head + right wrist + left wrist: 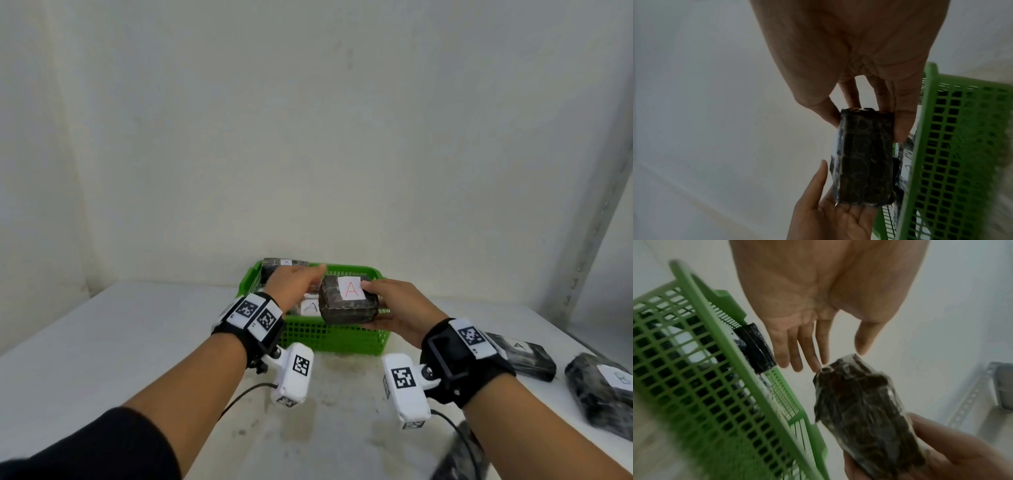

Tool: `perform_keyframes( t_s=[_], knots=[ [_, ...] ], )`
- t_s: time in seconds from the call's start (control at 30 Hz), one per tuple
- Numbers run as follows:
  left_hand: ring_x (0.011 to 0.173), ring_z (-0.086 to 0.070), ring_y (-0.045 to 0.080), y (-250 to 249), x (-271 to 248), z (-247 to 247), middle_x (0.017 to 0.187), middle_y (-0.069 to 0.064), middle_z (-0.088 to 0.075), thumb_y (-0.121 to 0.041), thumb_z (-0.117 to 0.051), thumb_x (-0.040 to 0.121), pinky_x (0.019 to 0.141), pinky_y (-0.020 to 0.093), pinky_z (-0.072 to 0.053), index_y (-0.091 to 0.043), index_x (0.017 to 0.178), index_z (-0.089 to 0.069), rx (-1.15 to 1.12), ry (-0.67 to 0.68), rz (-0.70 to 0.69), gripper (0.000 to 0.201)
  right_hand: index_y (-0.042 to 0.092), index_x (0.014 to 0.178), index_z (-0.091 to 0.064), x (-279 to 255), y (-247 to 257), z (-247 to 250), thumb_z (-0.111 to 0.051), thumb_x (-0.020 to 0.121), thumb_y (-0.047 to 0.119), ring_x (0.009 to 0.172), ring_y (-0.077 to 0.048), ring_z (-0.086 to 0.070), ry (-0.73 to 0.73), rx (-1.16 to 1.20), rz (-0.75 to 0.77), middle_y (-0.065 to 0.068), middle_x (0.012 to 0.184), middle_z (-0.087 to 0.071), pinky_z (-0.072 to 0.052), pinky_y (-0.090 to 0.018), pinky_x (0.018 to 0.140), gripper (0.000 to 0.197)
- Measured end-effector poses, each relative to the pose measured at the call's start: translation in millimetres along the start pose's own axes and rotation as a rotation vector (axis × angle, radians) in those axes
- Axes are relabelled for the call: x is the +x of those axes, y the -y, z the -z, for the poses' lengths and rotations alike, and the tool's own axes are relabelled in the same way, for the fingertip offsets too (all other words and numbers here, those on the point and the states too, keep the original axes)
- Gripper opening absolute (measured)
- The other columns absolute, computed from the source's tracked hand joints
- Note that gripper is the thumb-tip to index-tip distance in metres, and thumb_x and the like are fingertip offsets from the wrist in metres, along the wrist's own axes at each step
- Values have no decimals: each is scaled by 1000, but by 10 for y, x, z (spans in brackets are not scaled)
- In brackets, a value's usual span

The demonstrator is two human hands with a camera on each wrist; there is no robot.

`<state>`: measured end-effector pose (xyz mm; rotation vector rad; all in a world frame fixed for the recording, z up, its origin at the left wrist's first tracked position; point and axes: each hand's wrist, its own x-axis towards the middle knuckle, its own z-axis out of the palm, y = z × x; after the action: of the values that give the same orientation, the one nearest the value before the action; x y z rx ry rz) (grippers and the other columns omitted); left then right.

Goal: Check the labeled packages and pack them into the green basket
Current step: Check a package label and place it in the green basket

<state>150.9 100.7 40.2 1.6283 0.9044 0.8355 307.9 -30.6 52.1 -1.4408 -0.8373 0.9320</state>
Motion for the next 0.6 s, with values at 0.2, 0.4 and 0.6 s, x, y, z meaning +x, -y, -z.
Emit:
perform_keyframes(
  t_s=[0.2,0.4,0.6],
  knots=[
    [72,-61,24,-169,822,369,84,8,-66,-31,-68,79,80,34,-51,-7,78,-62,65,-318,158,24,2,113,-66,723,204,-20,-68,100,23,85,-39,-71,-107,-93,-100,-16,96,-67,-60,-40,58,25],
    [63,-49,21,129,1412,550,72,7,-53,-30,-53,75,62,31,-37,-15,70,-47,309,-355,217,17,4,99,-65,1529,229,-46,-68,97,23,75,-25,-65,-189,-279,-124,-8,80,-64,-54,-32,61,19],
    [66,-47,18,534,2001,712,71,0,-44,-18,-53,91,71,28,-40,-17,69,-36,764,-193,307,27,11,76,-58,2069,69,-159,-63,99,19,66,-21,-62,-186,-336,-192,-7,75,-62,-55,-33,60,25]
  ],
)
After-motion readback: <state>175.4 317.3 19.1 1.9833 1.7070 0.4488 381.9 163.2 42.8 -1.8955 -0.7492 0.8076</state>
